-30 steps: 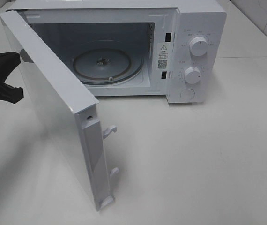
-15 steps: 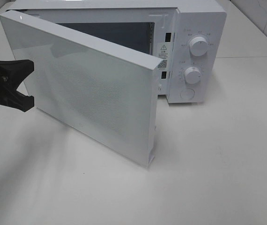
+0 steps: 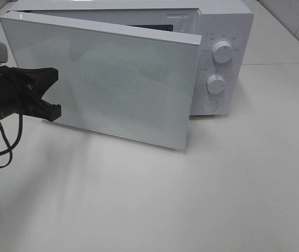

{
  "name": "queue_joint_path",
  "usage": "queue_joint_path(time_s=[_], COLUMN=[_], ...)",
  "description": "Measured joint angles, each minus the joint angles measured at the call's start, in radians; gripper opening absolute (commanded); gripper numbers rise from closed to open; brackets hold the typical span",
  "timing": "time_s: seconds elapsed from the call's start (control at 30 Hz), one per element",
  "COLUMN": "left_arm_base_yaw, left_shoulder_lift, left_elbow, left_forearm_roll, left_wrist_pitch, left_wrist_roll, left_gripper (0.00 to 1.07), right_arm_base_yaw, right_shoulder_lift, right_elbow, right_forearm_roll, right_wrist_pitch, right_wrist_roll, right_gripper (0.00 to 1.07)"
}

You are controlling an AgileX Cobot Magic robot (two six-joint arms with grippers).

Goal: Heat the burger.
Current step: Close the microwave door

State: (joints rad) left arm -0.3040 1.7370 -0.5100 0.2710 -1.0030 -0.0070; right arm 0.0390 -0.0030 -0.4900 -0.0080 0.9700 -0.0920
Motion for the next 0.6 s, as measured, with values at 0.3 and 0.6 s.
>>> queue_joint_path(time_s=[0.3,0.6], left_arm_base_yaw=[-0.071,-0.101], left_shoulder_lift=[0.059,0.111], left_elbow=[-0.058,-0.168], left_forearm_roll=[-0.177,-0.24], left_wrist_pitch=[0.006,0.007], left_wrist_roll=[0.102,0.105], left_gripper=[0.0,0.0], right_arm_base_yaw=[0.0,0.0], right_shoulder_lift=[0.0,0.0], right_elbow=[0.0,0.0], right_forearm_roll=[0.0,0.0], right_wrist_pitch=[0.0,0.0], right_wrist_roll=[0.0,0.0], right_gripper=[0.49,0.49])
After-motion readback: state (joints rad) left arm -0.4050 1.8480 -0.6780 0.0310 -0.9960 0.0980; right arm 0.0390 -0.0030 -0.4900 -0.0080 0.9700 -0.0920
